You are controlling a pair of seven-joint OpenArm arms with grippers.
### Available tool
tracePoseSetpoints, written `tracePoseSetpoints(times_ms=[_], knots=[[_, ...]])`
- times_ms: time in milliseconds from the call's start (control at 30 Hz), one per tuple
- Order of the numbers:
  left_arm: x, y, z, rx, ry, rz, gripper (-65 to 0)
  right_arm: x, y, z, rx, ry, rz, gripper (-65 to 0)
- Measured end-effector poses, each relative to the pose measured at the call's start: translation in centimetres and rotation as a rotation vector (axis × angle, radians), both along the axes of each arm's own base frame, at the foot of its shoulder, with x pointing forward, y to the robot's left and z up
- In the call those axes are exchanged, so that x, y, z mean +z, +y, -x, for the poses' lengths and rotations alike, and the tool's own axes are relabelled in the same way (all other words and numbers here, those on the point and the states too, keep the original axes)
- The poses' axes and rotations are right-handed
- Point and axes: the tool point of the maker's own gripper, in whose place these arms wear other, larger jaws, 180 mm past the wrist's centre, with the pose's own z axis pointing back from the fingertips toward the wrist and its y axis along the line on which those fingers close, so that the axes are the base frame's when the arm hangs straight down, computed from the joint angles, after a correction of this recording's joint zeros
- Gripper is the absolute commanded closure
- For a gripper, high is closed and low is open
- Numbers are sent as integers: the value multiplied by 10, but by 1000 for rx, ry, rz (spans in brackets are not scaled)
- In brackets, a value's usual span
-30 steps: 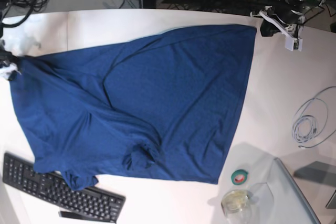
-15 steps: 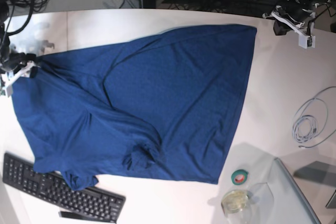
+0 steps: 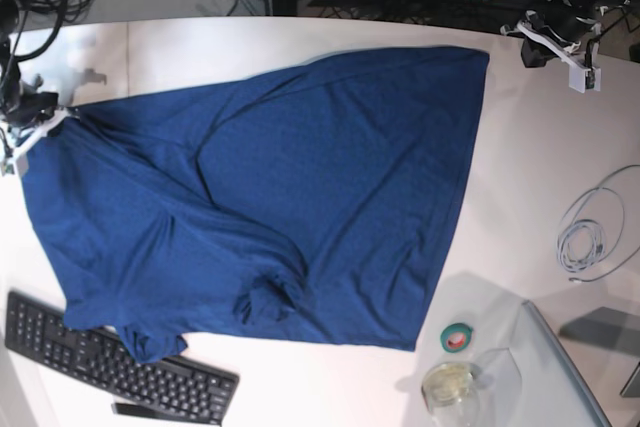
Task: Layout the t-shirt on the table in an organized manner, then fold the t-shirt properly
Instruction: 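Carry the right gripper to the shirt corner and grasp the fabric, then hold the shirt corner with the right gripper and drag it outward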
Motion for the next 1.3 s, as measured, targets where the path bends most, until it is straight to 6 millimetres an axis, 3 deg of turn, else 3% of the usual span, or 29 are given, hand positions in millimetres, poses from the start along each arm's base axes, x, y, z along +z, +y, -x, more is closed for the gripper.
tracePoseSetpoints(times_ms=[433,633,767,967,1067,1200,1300], knots=[[-9,0,8,12,28,18,0,9,10,17,45,28,6,-44],[-9,1,7,11,26,17,0,20,8,-6,38,-25,9,-276],[-9,1,7,11,26,17,0,22,9,-12,34,-36,4,-282],[-9,1,7,11,26,17,0,4,0,-6,-6,19,-8,-282],[-9,1,7,11,25,16,0,-3,-2,1,-16,42,-14,-233],[-9,1,7,11,26,16,0,-1,-1,-2,-17,35,-15,-35],[-9,1,7,11,25,16,0,-2,-1,-2,-18,36,-15,-23]])
